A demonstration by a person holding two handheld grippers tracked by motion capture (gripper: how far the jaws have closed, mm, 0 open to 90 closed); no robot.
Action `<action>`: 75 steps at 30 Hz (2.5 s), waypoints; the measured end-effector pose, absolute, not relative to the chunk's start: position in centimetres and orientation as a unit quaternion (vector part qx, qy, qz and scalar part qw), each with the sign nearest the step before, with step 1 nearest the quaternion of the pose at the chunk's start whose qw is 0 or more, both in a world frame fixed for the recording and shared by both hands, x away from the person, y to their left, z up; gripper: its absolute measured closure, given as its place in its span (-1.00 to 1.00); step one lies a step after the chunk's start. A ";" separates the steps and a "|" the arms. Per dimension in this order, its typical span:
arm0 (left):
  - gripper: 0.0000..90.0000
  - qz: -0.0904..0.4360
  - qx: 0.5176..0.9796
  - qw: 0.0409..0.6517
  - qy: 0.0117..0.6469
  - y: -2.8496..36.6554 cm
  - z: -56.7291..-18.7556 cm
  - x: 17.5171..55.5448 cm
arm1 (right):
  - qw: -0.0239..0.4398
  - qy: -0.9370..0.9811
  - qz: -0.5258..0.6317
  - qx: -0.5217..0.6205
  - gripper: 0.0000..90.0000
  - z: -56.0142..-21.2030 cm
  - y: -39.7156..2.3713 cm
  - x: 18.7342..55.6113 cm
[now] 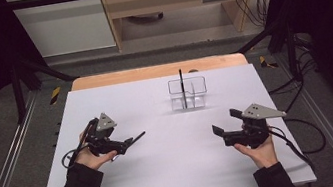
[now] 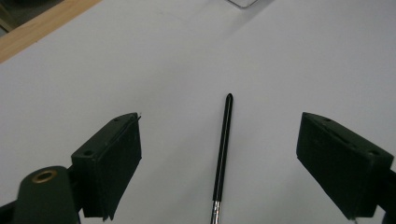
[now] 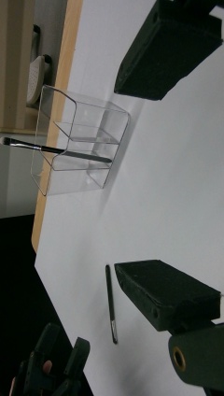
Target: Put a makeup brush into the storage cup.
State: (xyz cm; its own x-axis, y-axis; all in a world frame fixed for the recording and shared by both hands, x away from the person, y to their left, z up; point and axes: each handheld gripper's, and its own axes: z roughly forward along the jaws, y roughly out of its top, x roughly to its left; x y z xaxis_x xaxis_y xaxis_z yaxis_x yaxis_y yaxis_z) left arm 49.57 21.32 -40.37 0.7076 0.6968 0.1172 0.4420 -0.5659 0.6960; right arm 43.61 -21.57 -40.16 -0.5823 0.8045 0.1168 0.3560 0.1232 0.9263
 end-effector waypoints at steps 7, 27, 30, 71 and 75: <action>-0.68 0.188 0.873 0.308 0.327 20.9 -41.1 50.0 | 0.212 0.719 0.525 0.403 -0.72 -40.2 -21.5 43.6; -0.47 0.165 0.902 0.237 0.319 19.9 -43.6 51.3 | 0.210 0.723 0.522 0.402 -0.72 -40.4 -21.3 43.6; -0.40 0.164 0.906 0.228 0.317 19.7 -43.9 51.4 | 0.209 0.723 0.521 0.402 -0.72 -40.4 -21.3 43.6; 0.74 0.097 0.910 0.190 0.357 19.7 -45.1 52.2 | 0.210 0.724 0.519 0.402 -0.72 -40.5 -21.2 43.6; 0.81 0.093 0.908 0.189 0.362 19.7 -45.0 52.1 | 0.210 0.724 0.520 0.402 -0.72 -40.5 -21.2 43.6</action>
